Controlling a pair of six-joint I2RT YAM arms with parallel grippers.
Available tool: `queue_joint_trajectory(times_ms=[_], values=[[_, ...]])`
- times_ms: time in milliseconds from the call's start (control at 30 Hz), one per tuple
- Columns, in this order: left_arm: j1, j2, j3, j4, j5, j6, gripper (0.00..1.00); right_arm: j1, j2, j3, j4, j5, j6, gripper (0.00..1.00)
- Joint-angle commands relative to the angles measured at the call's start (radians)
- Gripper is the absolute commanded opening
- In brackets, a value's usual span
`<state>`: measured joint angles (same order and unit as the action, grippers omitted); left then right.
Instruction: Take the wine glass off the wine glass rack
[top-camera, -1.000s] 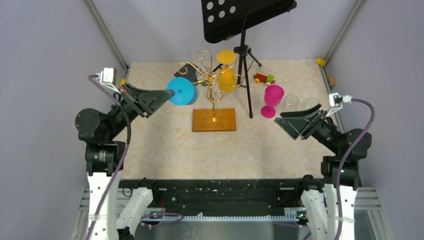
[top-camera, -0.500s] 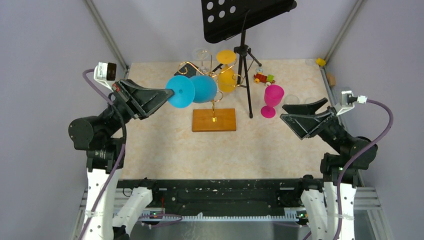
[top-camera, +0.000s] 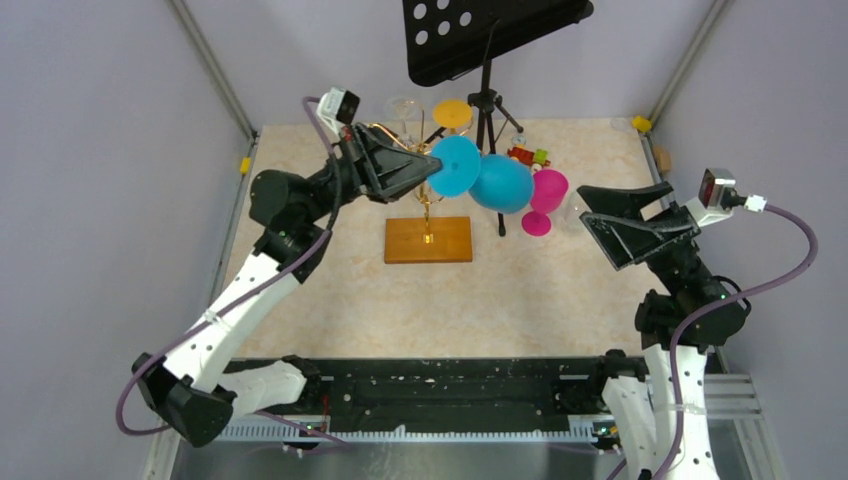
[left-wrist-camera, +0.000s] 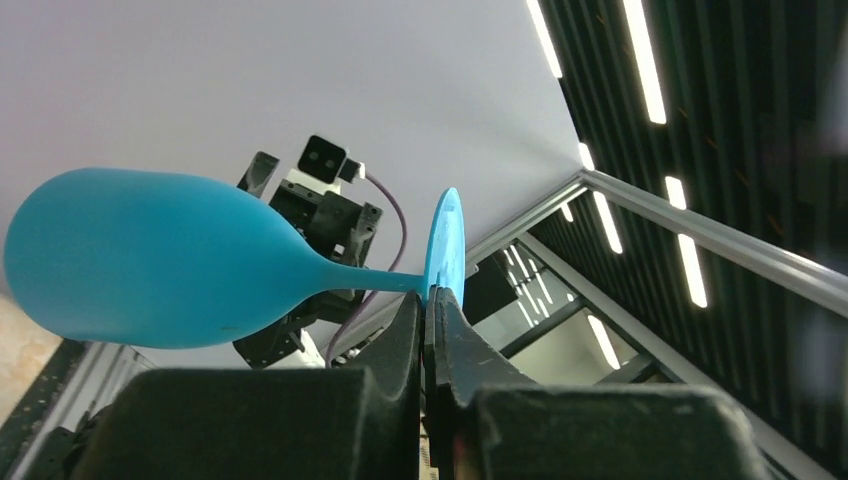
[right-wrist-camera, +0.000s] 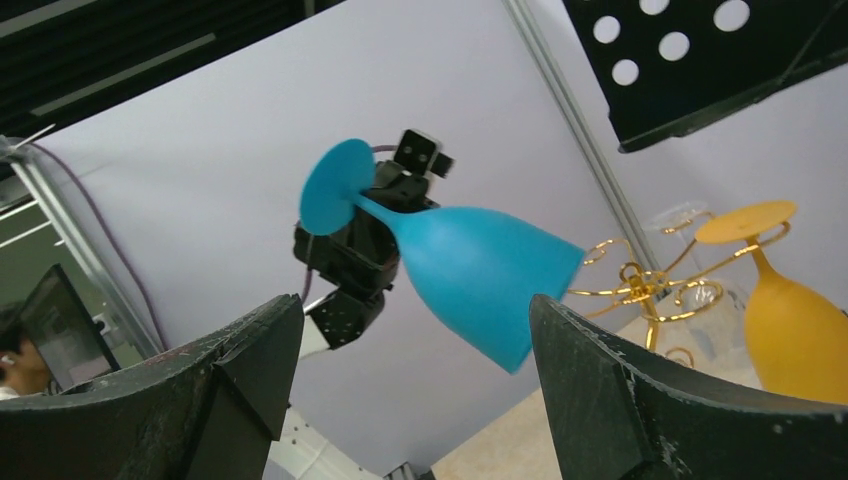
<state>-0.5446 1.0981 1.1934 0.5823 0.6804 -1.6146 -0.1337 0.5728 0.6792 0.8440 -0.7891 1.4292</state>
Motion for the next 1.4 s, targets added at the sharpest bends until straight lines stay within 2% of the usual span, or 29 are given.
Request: queue_joint_trajectory(times_ms=[0, 200, 367, 433, 700, 867, 1067, 1167, 1233, 1267, 1333, 1367], values=[[-0.071, 0.037, 0.067, 0.176, -0.052, -0.022, 0.0, 0.015, -0.001, -0.003, 0.174, 0.023, 0.051, 0.85], [-0.13, 0.107, 0.101, 0.29, -0.068, -0.038, 0.0, 0.028, -0.011, -0.03, 0.153, 0.032, 0.047, 0.85], [-0.155, 0.098, 0.085, 0.3, -0.099, 0.01, 0.0, 0.029, -0.043, -0.055, 0.065, 0.084, -0.008, 0.85], [-0.163, 0.096, 0.071, 0.304, -0.119, 0.015, 0.0, 0.036, -0.024, -0.046, 0.082, 0.067, -0.002, 0.85], [-0.201, 0.161, 0.085, 0.389, -0.126, -0.05, 0.0, 0.124, 0.156, -0.001, 0.507, -0.035, 0.197, 0.82], [-0.222, 0.188, 0.087, 0.43, -0.116, -0.094, 0.0, 0.161, 0.227, 0.016, 0.675, -0.03, 0.24, 0.77], [-0.227, 0.182, 0.075, 0.433, -0.119, -0.099, 0.0, 0.167, 0.248, 0.062, 0.741, -0.048, 0.241, 0.5], [-0.23, 0.18, 0.071, 0.439, -0.12, -0.105, 0.0, 0.169, 0.252, 0.077, 0.776, -0.047, 0.249, 0.28], [-0.232, 0.18, 0.074, 0.452, -0.112, -0.101, 0.0, 0.169, 0.252, 0.084, 0.791, -0.04, 0.249, 0.06], [-0.233, 0.179, 0.081, 0.456, -0.101, -0.09, 0.0, 0.169, 0.25, 0.088, 0.784, -0.036, 0.243, 0.0], [-0.233, 0.171, 0.089, 0.438, -0.088, -0.054, 0.18, 0.169, 0.244, 0.098, 0.752, -0.031, 0.223, 0.0], [-0.234, 0.163, 0.087, 0.42, -0.086, -0.034, 0.31, 0.169, 0.243, 0.103, 0.734, -0.027, 0.211, 0.0]])
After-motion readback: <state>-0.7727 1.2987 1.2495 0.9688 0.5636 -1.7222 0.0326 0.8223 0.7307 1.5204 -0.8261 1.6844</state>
